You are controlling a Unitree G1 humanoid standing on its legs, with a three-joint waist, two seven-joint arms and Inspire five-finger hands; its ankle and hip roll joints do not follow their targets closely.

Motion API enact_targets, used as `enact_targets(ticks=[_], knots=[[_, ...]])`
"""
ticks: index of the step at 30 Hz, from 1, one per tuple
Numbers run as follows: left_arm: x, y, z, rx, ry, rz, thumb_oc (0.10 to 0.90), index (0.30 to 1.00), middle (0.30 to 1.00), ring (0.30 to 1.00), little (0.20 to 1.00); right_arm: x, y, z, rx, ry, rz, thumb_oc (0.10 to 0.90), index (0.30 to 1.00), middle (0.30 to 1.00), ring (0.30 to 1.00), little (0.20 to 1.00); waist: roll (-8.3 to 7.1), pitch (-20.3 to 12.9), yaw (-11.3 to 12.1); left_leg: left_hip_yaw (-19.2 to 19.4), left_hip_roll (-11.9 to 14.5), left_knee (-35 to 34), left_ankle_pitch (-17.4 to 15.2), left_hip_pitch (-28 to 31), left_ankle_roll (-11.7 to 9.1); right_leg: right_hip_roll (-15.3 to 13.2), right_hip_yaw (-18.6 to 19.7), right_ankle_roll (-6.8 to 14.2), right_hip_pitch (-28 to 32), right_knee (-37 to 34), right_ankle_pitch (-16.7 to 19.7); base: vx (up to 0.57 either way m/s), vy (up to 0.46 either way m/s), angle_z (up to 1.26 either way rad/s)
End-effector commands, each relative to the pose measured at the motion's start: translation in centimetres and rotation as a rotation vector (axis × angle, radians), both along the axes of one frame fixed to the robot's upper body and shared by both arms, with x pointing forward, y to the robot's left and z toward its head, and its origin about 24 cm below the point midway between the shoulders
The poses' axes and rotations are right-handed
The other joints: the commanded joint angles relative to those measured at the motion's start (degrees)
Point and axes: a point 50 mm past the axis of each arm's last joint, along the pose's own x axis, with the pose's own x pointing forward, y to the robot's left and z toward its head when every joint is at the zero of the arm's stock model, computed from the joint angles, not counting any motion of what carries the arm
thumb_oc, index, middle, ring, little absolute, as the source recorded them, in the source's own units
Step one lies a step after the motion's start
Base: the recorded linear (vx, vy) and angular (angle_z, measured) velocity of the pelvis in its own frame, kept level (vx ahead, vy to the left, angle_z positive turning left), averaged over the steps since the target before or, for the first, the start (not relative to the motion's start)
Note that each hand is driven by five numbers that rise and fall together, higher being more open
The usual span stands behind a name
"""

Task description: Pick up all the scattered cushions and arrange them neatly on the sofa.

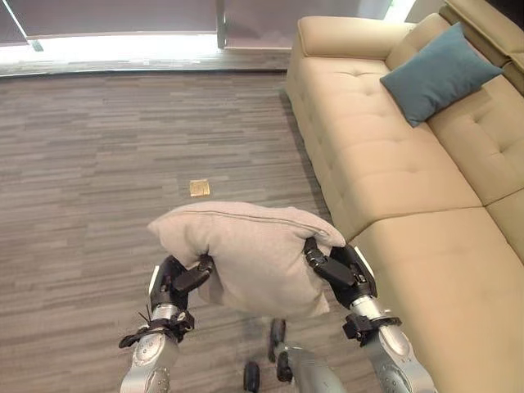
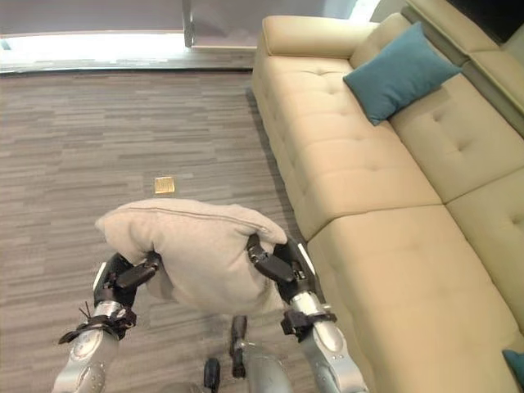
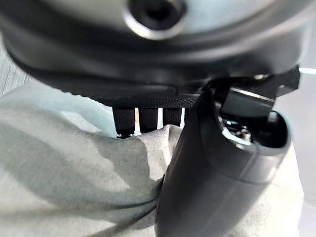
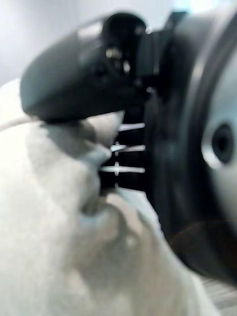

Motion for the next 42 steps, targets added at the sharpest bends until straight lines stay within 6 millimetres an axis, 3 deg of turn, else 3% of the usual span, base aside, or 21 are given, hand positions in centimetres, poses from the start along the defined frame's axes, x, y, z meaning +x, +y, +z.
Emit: enact_targets(ticks=[1,2,3,6,7,9,11,12,13,16,20,22,23,24,25,26,28,31,34,39,42], knots=[[2.4,-5.2,7.5,-0.027,-0.431,-0.267,0.4,0.3,0.3,0.3,0.3,1.3,4.1,3.8,0.109,-0.228,0.139,0.4,0.3,0.3,0.3,0.3,-3.47,-6.3,-1.8,-1.9,5.9,8.0,-4.8,4.0,-4.8,-3.7,-0.2,5.4,10.2,-9.4,6.6,0.39,-0.029,-0.04],[2.2,-5.5,7.4,-0.039,-0.427,-0.271,0.4,0.3,0.3,0.3,0.3,1.1,3.8,3.6,0.101,-0.218,0.132,0.4,0.3,0.3,0.3,0.3,-3.0,-7.0,-2.8,-1.8,6.6,13.1,-3.0,3.6,-6.7,-2.2,2.4,3.8,11.4,-8.8,5.9,0.66,-0.098,0.21],[2.2,-5.9,7.4,-0.051,-0.434,-0.293,0.4,0.3,0.3,0.3,0.3,0.9,3.0,3.3,0.096,-0.209,0.101,0.4,0.3,0.3,0.3,0.3,-2.59,-7.4,-3.7,-0.8,9.3,31.4,9.0,-1.4,-13.5,-1.3,4.9,1.4,13.8,-7.2,5.8,0.46,-0.095,0.26],[2.0,-6.0,7.3,-0.059,-0.428,-0.296,0.4,0.3,0.3,0.3,0.3,1.0,2.8,3.4,0.101,-0.209,0.098,0.4,0.3,0.3,0.3,0.3,-3.36,-7.2,-3.4,-0.2,9.6,40.3,12.2,-4.9,-13.8,-1.3,6.5,0.1,15.4,-6.9,5.1,0.36,-0.104,-0.17],[2.0,-6.1,7.1,-0.072,-0.412,-0.269,0.4,0.3,0.3,0.3,0.3,1.3,2.4,3.5,0.07,-0.204,0.076,0.4,0.3,0.3,0.3,0.3,-4.73,-5.5,-1.5,-1.5,7.7,54.1,10.4,-14.2,-8.8,0.1,13.7,-1.9,20.2,-7.2,2.8,0.34,-0.067,-0.82],[2.0,-6.1,7.1,-0.072,-0.412,-0.269,0.4,0.3,0.3,0.3,0.3,1.3,2.3,3.5,0.07,-0.205,0.075,0.4,0.3,0.3,0.3,0.3,-4.66,-5.6,-1.2,-1.3,7.8,54.4,10.4,-14.6,-8.7,0.2,13.9,-1.9,19.8,-7.2,2.9,0.3,-0.046,-1.26],[2.1,-6.3,7.1,-0.077,-0.406,-0.264,0.4,0.3,0.3,0.3,0.3,1.4,2.3,3.4,0.071,-0.202,0.073,0.4,0.3,0.3,0.3,0.3,-5.73,-5.1,0.3,-1.3,8.5,53.3,6.1,-20.4,-5.9,0.7,18.7,-1.9,22.6,-8.0,1.6,0.46,0.016,-1.89],[2.3,-6.6,7.4,-0.069,-0.421,-0.298,0.4,0.3,0.3,0.3,0.3,1.8,2.2,3.5,0.069,-0.208,0.056,0.4,0.3,0.3,0.3,0.3,-4.66,-4.5,1.4,-2.6,9.2,29.8,3.4,-23.1,-3.4,2.4,24.8,-0.9,25.8,-9.0,-0.3,0.4,0.085,-1.41],[2.4,-6.6,7.4,-0.068,-0.421,-0.298,0.4,0.3,0.3,0.3,0.3,1.9,2.2,3.5,0.069,-0.208,0.055,0.4,0.3,0.3,0.3,0.3,-5.08,-4.3,1.6,-2.2,8.9,28.7,4.0,-22.4,-3.4,2.0,25.1,-0.9,25.9,-9.0,-0.3,0.56,0.142,-1.19],[2.9,-6.7,8.0,-0.028,-0.465,-0.314,0.4,0.3,0.3,0.3,0.3,2.8,1.8,3.6,0.002,-0.227,0.031,0.4,0.3,0.3,0.3,0.3,-2.71,-3.8,5.2,-13.4,3.2,6.7,11.4,-25.9,-5.8,5.4,34.2,-1.1,31.5,-9.0,-1.6,0.43,0.106,-1.57],[4.1,-7.3,9.0,0.04,-0.51,-0.368,0.4,0.3,0.3,0.3,0.3,3.3,1.7,3.9,-0.058,-0.244,0.03,0.4,0.3,0.3,0.3,0.3,-1.04,-5.7,4.3,-16.1,3.1,4.7,14.0,-22.1,-6.7,5.6,40.7,0.2,32.9,-5.0,-4.0,0.4,0.185,-1.7],[5.0,-6.9,9.1,0.064,-0.512,-0.336,0.4,0.3,0.3,0.3,0.3,3.8,1.9,4.2,-0.098,-0.261,0.025,0.4,0.3,0.3,0.3,0.3,-0.48,-7.7,3.7,-10.9,4.8,4.2,11.5,-18.0,-5.4,3.1,39.8,4.5,29.6,5.5,-1.3,0.46,0.213,-1.79],[5.0,-6.9,9.1,0.064,-0.512,-0.336,0.4,0.3,0.3,0.3,0.3,3.8,1.9,4.2,-0.098,-0.261,0.025,0.4,0.3,0.3,0.3,0.3,-0.45,-7.7,3.8,-10.9,4.9,4.2,11.5,-18.0,-5.5,3.1,39.9,4.5,29.6,5.6,-1.3,0.28,0.116,-1.68],[5.9,-6.2,9.7,0.086,-0.527,-0.293,0.4,0.3,0.3,0.3,0.3,4.5,2.2,4.7,-0.1,-0.282,0.014,0.4,0.3,0.3,0.3,0.3,0.64,-7.4,3.5,-6.0,7.2,3.9,9.2,-14.6,-4.6,-2.2,30.3,7.6,24.0,13.7,2.9,0.17,0.085,-1.46],[5.9,-6.2,9.7,0.086,-0.527,-0.293,0.4,0.3,0.3,0.3,0.3,4.5,2.2,4.8,-0.1,-0.283,0.014,0.4,0.3,0.3,0.3,0.3,0.73,-7.4,3.5,-6.0,7.3,3.9,9.3,-14.8,-4.6,-2.1,30.4,7.6,23.8,13.7,3.0,0.37,0.202,-1.32],[6.5,-5.7,10.2,0.108,-0.542,-0.266,0.4,0.3,0.3,0.3,0.3,4.8,2.5,5.0,-0.104,-0.291,0.004,0.4,0.3,0.3,0.3,0.3,2.54,-7.5,2.8,-2.7,9.2,2.8,7.0,-11.0,-3.6,-7.8,20.6,7.4,19.9,17.9,2.1,0.28,0.148,-1.26],[6.7,-5.4,10.4,0.121,-0.545,-0.261,0.4,0.3,0.3,0.3,0.3,5.0,2.4,5.0,-0.107,-0.289,-0.009,0.4,0.3,0.3,0.3,0.3,3.53,-8.5,1.5,0.1,9.9,1.8,4.6,-8.3,-3.6,-10.7,15.2,6.4,19.0,12.7,0.3,0.38,0.104,-1.28],[6.7,-5.4,10.2,0.12,-0.538,-0.272,0.4,0.3,0.3,0.3,0.3,4.9,2.1,5.0,-0.109,-0.282,-0.013,0.4,0.3,0.3,0.3,0.3,3.93,-9.0,0.0,1.7,10.1,2.0,2.2,-5.9,-3.8,-9.9,14.9,6.1,17.8,6.1,-0.7,0.26,-0.015,-0.75],[7.1,-6.0,10.3,0.098,-0.539,-0.294,0.4,0.3,0.3,0.3,0.3,4.6,1.1,4.9,-0.136,-0.28,-0.037,0.4,0.3,0.3,0.3,0.3,3.85,-8.6,-3.3,1.5,10.1,1.6,-1.2,-0.7,-4.2,-8.8,19.0,7.7,11.4,-6.2,3.3,0.49,-0.107,-0.77],[7.4,-6.0,10.0,0.109,-0.533,-0.301,0.4,0.3,0.3,0.3,0.3,4.5,0.8,5.0,-0.178,-0.298,-0.054,0.4,0.3,0.3,0.3,0.3,4.76,-7.9,-5.3,2.9,12.9,0.3,-4.2,5.8,-5.9,-9.9,13.7,9.2,6.8,-9.0,5.4,0.32,-0.166,-0.16],[6.9,-6.8,9.5,0.104,-0.519,-0.348,0.4,0.3,0.3,0.3,0.3,4.3,0.4,5.1,-0.174,-0.303,-0.067,0.4,0.3,0.3,0.3,0.3,4.46,-9.8,-6.4,2.2,15.5,4.6,-3.5,7.8,-7.9,-8.8,15.9,7.8,9.6,-6.9,7.6,0.54,-0.345,0.45]])
